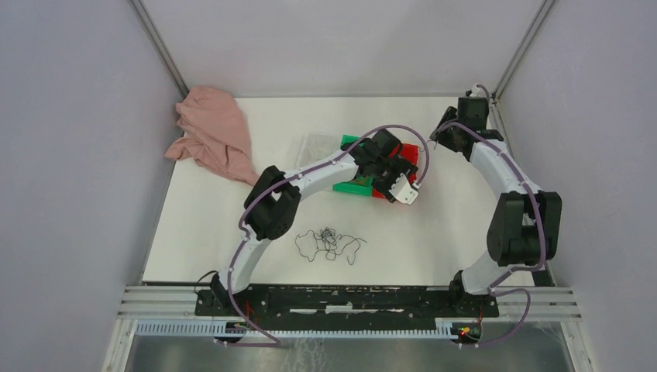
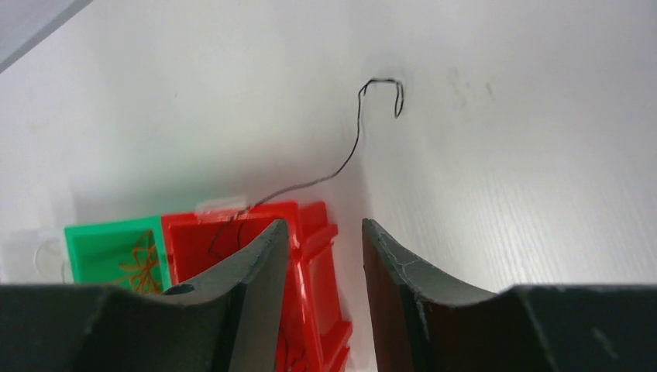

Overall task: Untangle the cables
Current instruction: Place the cable in the bin.

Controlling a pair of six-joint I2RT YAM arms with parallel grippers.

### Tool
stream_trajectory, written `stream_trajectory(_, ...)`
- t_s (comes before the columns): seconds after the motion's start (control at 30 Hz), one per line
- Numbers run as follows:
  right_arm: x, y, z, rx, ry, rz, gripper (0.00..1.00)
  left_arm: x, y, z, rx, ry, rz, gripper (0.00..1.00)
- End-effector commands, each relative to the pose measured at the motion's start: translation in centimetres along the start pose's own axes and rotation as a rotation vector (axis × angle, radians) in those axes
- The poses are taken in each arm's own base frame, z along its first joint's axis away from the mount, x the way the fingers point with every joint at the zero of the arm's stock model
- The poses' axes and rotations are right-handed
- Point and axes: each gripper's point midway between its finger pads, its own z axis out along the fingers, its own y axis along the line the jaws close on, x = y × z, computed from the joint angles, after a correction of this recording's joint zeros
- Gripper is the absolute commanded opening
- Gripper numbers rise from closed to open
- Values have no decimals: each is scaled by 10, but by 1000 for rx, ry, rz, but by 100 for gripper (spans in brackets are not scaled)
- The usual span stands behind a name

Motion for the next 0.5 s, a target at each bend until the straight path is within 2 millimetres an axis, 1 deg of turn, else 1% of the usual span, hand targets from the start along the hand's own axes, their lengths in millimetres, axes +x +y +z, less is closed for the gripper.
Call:
stream_trajectory(0.0,-28,-16,31,120,-21,28,47,-46,29,-68,-58,-33,-18,83)
stream_trajectory(0.03,-27,-21,43,155,0,16,47,-48,28,-75,-54,-25,-26,89)
stream_trajectory(0.13,-30,-37,66,248,13,-21,48,-51,27,-93,-55,0,-57,92)
stream_trajectory(0.23,-34,-47,83,306,26,-36,49,-56,33,-117,-84,15,-106,93)
stream_trajectory(0.3,-33,-48,97,320,44,-41,49,-58,36,-135,-100,26,-159,95)
stream_trajectory(0.33,-33,-49,103,329,57,-47,49,-57,36,-145,-106,38,-191,100)
stream_trajectory(0.4,-31,-51,113,345,86,-61,48,-54,40,-165,-130,58,-264,99)
stream_trajectory(0.47,-28,-51,121,338,103,-68,47,-45,46,-186,-168,71,-383,99)
